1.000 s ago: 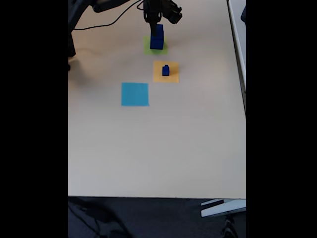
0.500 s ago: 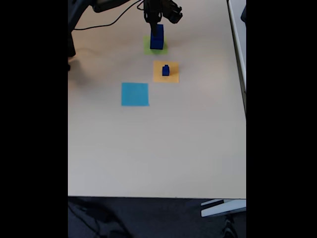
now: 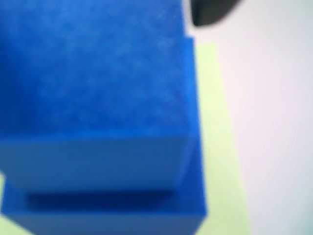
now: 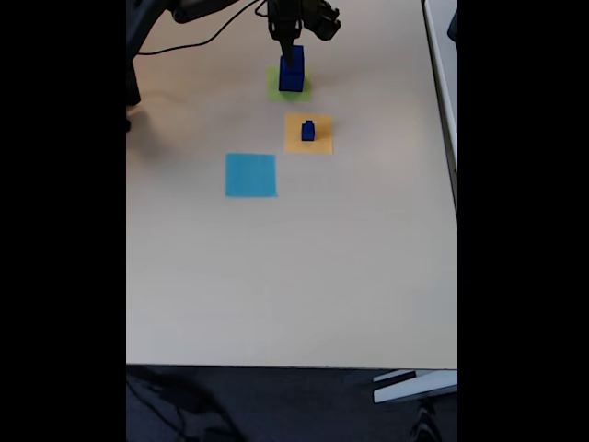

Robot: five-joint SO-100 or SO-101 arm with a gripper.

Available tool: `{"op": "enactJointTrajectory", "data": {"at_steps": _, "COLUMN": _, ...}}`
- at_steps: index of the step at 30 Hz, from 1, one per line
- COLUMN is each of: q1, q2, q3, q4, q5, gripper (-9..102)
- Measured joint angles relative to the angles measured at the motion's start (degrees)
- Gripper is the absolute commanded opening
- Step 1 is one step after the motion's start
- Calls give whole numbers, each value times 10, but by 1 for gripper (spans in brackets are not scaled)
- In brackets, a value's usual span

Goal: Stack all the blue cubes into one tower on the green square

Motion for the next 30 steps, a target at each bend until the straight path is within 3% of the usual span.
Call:
{"op": "enactJointTrajectory", "data": {"at_steps": 11, "q1": -6, "q2": 0, "q3": -31, "q4": -15, "q5": 0, "gripper": 32}}
{"op": "enactJointTrajectory", "data": {"at_steps": 20, "q1": 2, "q2": 0, "q3": -38, "q4": -78, "q5": -26, "gripper": 34}}
{"op": "enactJointTrajectory", "data": {"at_steps": 30, "q1": 82, "q2": 40, "q3": 1, "q4": -172, "q5": -85, "gripper": 35}}
